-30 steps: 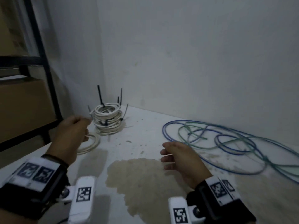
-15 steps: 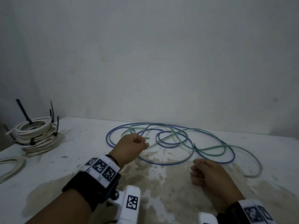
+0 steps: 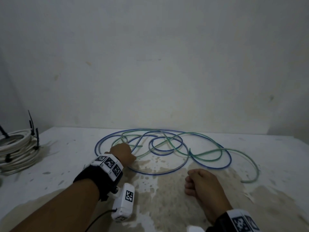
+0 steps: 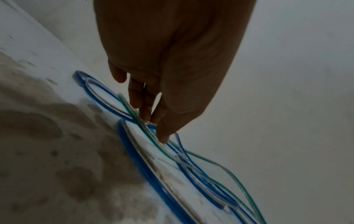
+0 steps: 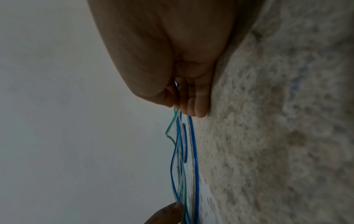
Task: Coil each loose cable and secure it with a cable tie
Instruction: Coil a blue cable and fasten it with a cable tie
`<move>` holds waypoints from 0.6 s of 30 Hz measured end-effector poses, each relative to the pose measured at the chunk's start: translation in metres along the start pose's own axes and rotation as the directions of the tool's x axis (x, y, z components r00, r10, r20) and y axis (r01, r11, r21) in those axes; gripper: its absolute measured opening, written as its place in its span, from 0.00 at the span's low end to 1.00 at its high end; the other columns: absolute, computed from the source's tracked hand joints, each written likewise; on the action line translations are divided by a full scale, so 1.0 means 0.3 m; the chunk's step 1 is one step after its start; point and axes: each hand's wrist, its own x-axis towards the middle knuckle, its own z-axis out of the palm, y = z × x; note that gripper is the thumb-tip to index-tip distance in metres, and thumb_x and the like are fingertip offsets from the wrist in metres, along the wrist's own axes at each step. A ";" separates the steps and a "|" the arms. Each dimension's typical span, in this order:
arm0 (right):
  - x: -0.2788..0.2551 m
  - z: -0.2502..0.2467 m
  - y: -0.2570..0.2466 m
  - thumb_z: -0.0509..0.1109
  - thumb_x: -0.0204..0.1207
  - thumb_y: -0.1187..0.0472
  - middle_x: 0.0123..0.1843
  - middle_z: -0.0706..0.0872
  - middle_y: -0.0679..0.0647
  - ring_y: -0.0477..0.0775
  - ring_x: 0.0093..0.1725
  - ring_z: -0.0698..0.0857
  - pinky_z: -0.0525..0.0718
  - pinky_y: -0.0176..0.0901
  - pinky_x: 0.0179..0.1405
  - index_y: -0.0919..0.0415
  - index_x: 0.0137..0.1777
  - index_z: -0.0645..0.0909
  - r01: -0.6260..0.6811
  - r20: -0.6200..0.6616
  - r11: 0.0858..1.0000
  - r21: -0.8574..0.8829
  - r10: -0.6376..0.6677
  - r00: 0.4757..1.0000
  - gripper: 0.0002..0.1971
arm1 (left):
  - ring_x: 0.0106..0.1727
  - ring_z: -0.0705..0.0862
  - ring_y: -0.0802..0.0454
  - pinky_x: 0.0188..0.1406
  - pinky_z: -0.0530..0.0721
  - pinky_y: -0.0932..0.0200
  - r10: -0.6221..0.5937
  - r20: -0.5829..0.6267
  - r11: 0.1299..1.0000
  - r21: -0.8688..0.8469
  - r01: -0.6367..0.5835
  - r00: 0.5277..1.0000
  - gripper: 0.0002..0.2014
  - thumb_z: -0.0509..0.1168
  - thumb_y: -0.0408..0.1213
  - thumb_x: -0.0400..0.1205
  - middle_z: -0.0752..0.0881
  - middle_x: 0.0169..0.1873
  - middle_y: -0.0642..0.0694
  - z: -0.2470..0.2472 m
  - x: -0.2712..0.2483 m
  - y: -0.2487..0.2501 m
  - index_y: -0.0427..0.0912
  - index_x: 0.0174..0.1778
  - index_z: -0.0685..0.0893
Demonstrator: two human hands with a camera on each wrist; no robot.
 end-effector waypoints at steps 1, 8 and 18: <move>-0.003 0.001 -0.004 0.61 0.82 0.69 0.34 0.75 0.63 0.56 0.31 0.73 0.75 0.45 0.27 0.69 0.40 0.77 -0.002 0.003 1.000 0.002 0.002 1.000 0.09 | 0.43 0.80 0.51 0.43 0.79 0.60 0.001 -0.003 1.000 0.022 -0.001 1.000 0.08 0.63 0.44 0.83 0.79 0.41 0.46 0.002 0.000 -0.006 0.45 0.41 0.79; -0.031 0.009 -0.035 0.64 0.82 0.66 0.34 0.78 0.64 0.56 0.29 0.74 0.73 0.45 0.26 0.70 0.39 0.79 0.031 0.001 0.999 -0.011 -0.031 1.000 0.11 | 0.44 0.82 0.41 0.42 0.76 0.53 0.112 -0.362 0.958 -0.208 -0.198 0.925 0.09 0.58 0.41 0.86 0.83 0.38 0.45 -0.159 -0.100 -0.046 0.45 0.40 0.75; -0.087 0.219 -0.292 0.67 0.80 0.61 0.77 0.67 0.48 0.45 0.76 0.65 0.57 0.31 0.75 0.55 0.81 0.60 0.766 0.368 0.311 -0.562 -0.736 0.569 0.31 | 0.31 0.78 0.56 0.29 0.73 0.71 0.205 -0.607 0.668 -0.487 -0.563 0.768 0.08 0.58 0.35 0.86 0.80 0.30 0.52 -0.450 -0.296 -0.070 0.48 0.41 0.76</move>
